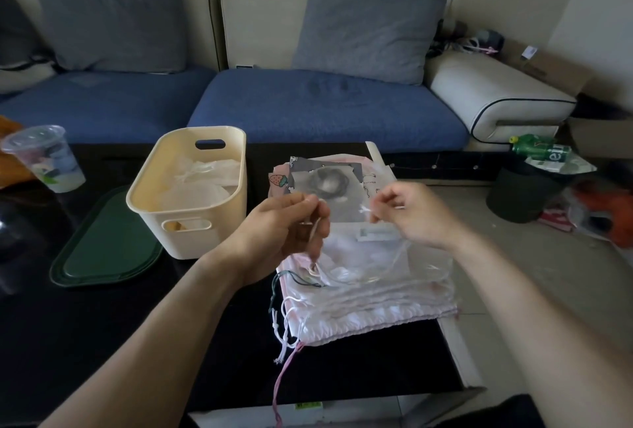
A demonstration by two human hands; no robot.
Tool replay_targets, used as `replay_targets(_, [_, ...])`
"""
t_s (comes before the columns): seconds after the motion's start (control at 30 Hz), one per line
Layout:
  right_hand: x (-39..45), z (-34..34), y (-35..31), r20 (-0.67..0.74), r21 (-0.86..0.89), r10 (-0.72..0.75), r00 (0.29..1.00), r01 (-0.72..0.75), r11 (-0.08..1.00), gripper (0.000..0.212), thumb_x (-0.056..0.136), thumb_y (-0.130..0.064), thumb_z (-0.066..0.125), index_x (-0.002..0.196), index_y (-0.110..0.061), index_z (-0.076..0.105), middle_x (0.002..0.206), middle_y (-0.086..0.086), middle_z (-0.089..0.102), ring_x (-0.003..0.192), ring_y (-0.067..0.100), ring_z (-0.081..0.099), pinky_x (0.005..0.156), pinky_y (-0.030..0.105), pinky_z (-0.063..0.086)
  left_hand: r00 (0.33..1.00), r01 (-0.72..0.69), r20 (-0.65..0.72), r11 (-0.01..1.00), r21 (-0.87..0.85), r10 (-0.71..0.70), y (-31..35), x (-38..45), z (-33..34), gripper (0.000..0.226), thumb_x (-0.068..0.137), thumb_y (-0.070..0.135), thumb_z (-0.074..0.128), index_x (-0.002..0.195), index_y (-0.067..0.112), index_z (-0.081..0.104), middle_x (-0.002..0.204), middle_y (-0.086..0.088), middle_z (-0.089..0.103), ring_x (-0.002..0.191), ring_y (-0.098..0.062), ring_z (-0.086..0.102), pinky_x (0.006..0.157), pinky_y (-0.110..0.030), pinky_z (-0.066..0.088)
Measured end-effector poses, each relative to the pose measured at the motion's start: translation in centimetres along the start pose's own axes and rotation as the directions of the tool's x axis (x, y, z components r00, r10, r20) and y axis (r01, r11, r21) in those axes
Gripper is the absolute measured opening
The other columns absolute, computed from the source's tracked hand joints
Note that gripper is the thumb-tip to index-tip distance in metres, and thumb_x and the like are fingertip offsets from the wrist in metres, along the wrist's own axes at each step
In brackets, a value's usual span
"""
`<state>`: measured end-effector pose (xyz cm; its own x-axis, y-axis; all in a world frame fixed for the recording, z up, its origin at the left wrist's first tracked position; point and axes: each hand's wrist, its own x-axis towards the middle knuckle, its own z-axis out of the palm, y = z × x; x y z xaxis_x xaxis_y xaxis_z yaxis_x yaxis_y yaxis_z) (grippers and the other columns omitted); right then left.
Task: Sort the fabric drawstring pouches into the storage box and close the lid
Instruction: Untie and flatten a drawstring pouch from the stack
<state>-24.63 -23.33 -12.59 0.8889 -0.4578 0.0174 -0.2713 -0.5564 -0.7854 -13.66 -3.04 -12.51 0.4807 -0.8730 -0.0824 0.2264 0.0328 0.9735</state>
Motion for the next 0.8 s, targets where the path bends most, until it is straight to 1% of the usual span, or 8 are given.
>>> replay_targets(0.1, [-0.8, 2.3, -2.2, 0.168, 0.223, -0.059, 0.984, 0.021, 0.975, 0.009, 0.095, -0.005, 0.064, 0.089, -0.012, 0.066, 0.069, -0.009, 0.071, 0.047, -0.008, 0.054, 0.047, 0.007, 0.037, 0.995, -0.068, 0.066, 0.986, -0.150, 0.079, 0.3, 0.1, 0.5, 0.019, 0.097, 0.019, 0.046, 0.092, 0.005, 0.058, 0.081, -0.015, 0.063, 0.067, -0.028, 0.061, 0.070, -0.034, 0.054])
replay_targets(0.17, [-1.1, 3.8, -2.9, 0.275, 0.229, -0.074, 0.959, 0.009, 0.973, 0.019, 0.092, 0.004, 0.062, 0.086, -0.013, 0.068, 0.083, 0.001, 0.074, 0.049, -0.009, 0.055, 0.050, 0.006, 0.038, 0.991, -0.105, 0.055, 0.966, -0.238, 0.122, 0.4, 0.1, 0.4, 0.018, 0.096, 0.018, 0.048, 0.093, 0.006, 0.060, 0.086, -0.015, 0.066, 0.076, -0.028, 0.066, 0.077, -0.036, 0.056])
replay_targets(0.23, [-1.3, 4.8, -3.2, 0.412, 0.261, -0.069, 0.909, -0.046, 0.964, 0.023, 0.089, 0.012, 0.058, 0.102, -0.002, 0.071, 0.103, 0.012, 0.074, 0.051, -0.006, 0.056, 0.055, 0.008, 0.040, 0.991, -0.128, 0.004, 0.951, -0.282, 0.134, 0.6, 0.1, 0.1, 0.019, 0.094, 0.020, 0.048, 0.094, 0.006, 0.061, 0.092, -0.015, 0.069, 0.086, -0.028, 0.069, 0.083, -0.037, 0.058])
replay_targets(0.33, [-1.3, 5.6, -3.1, 0.610, 0.369, -0.102, 0.786, -0.168, 0.914, 0.037, 0.087, 0.012, 0.052, 0.122, 0.007, 0.064, 0.111, 0.013, 0.073, 0.059, 0.004, 0.050, 0.062, 0.021, 0.037, 0.986, -0.159, -0.089, 0.971, -0.177, 0.145, 0.4, 0.1, -0.3, 0.025, 0.089, 0.024, 0.053, 0.099, 0.004, 0.065, 0.098, -0.017, 0.072, 0.095, -0.029, 0.071, 0.087, -0.035, 0.058])
replay_targets(0.43, [-1.1, 5.6, -2.7, 0.697, 0.412, -0.137, 0.704, -0.237, 0.880, 0.044, 0.084, 0.011, 0.050, 0.126, 0.007, 0.062, 0.116, 0.019, 0.070, 0.064, 0.008, 0.047, 0.063, 0.022, 0.036, 0.967, -0.158, -0.203, 0.987, -0.010, 0.152, -0.1, 0.0, -0.5, 0.031, 0.087, 0.029, 0.057, 0.102, 0.004, 0.069, 0.099, -0.016, 0.073, 0.091, -0.028, 0.072, 0.082, -0.035, 0.059])
replay_targets(0.53, [-0.8, 5.7, -2.2, 0.675, 0.414, -0.093, 0.732, -0.271, 0.869, 0.027, 0.098, -0.008, 0.056, 0.121, 0.001, 0.068, 0.115, 0.019, 0.072, 0.069, 0.008, 0.049, 0.064, 0.023, 0.036, 0.976, 0.002, -0.217, 0.987, 0.158, 0.032, -0.2, -0.3, -1.0, 0.040, 0.094, 0.039, 0.052, 0.110, 0.007, 0.070, 0.107, -0.015, 0.072, 0.092, -0.025, 0.070, 0.081, -0.037, 0.058])
replay_targets(0.63, [-0.8, 5.7, -2.0, 0.617, 0.433, -0.019, 0.787, -0.320, 0.842, 0.033, 0.102, -0.026, 0.053, 0.118, 0.000, 0.066, 0.107, 0.017, 0.073, 0.067, 0.008, 0.050, 0.059, 0.020, 0.039, 0.979, 0.197, -0.101, 0.956, 0.217, -0.179, -0.1, -0.9, -1.5, 0.047, 0.090, 0.050, 0.052, 0.121, 0.018, 0.067, 0.115, -0.013, 0.071, 0.103, -0.025, 0.068, 0.086, -0.039, 0.057])
replay_targets(0.8, [-0.7, 5.4, -1.7, 0.519, 0.522, 0.048, 0.854, -0.361, 0.773, 0.027, 0.105, -0.024, 0.050, 0.109, -0.005, 0.068, 0.095, 0.011, 0.066, 0.061, 0.009, 0.055, 0.054, 0.020, 0.042, 0.980, 0.193, -0.113, 0.913, 0.360, -0.163, 0.0, -1.6, -1.7, 0.040, 0.086, 0.010, 0.071, 0.125, 0.016, 0.060, 0.096, -0.016, 0.075, 0.089, -0.029, 0.074, 0.076, -0.035, 0.062])
